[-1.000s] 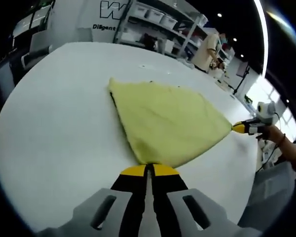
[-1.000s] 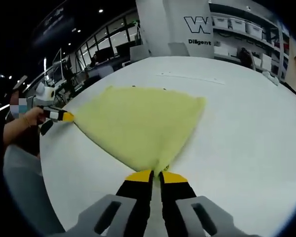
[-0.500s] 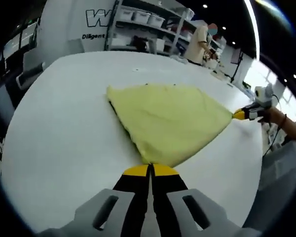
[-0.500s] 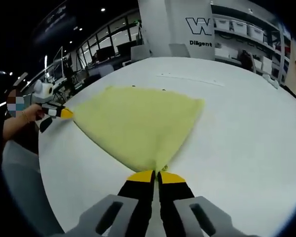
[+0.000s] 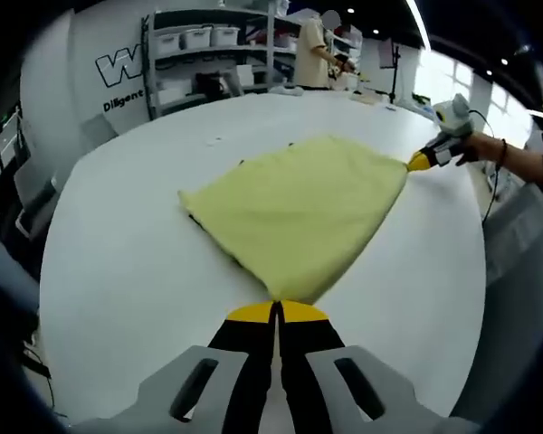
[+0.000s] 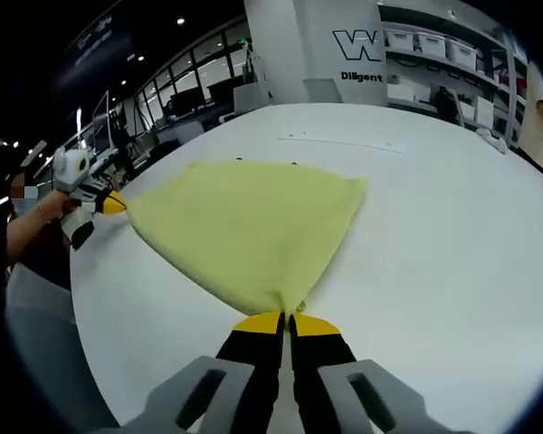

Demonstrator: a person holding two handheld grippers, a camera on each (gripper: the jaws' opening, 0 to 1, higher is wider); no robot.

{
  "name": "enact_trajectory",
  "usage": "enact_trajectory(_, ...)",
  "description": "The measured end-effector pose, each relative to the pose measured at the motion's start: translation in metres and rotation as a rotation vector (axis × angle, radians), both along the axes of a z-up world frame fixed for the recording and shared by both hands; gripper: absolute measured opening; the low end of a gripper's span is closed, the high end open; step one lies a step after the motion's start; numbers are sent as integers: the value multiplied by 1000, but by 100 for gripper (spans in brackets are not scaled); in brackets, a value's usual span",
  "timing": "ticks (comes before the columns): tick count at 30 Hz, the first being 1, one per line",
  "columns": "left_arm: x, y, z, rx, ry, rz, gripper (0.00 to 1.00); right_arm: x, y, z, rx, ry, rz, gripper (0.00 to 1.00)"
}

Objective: Fold the garment on the visible template until the final outline fits inside the template.

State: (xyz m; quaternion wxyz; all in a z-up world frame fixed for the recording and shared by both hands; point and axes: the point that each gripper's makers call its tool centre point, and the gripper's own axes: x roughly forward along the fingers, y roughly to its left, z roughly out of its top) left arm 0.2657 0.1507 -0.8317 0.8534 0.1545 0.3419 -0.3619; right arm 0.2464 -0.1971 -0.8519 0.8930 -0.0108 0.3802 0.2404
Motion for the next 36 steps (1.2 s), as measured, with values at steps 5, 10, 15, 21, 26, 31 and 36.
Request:
enact_trajectory(5,4,-2,7,15,-22,-47,0,0,0,0,-5,-4,0,0)
enact_trajectory(10,3,-3,-3,37,-11,-40,0,0,0,0,11,5,-14,0)
enact_trajectory(15,-1,-1,-11,16,6,3,0,-3,1,-2,18,21,-16,0)
enact_trajectory(21,-9,-1,-15,-67,50,64,2,-7,-1,-2,19,38,-22,0)
enact_trajectory(26,-16,-1,-21,-71,66,74,17,-11,0,-2,15,36,-8,9)
enact_trajectory(31,-15,-9,-27,-68,60,73,18,-11,0,-10,-12,42,9,9)
enact_trajectory(36,-6,-12,-26,-80,32,99,14,-9,1,-10,-19,27,13,6)
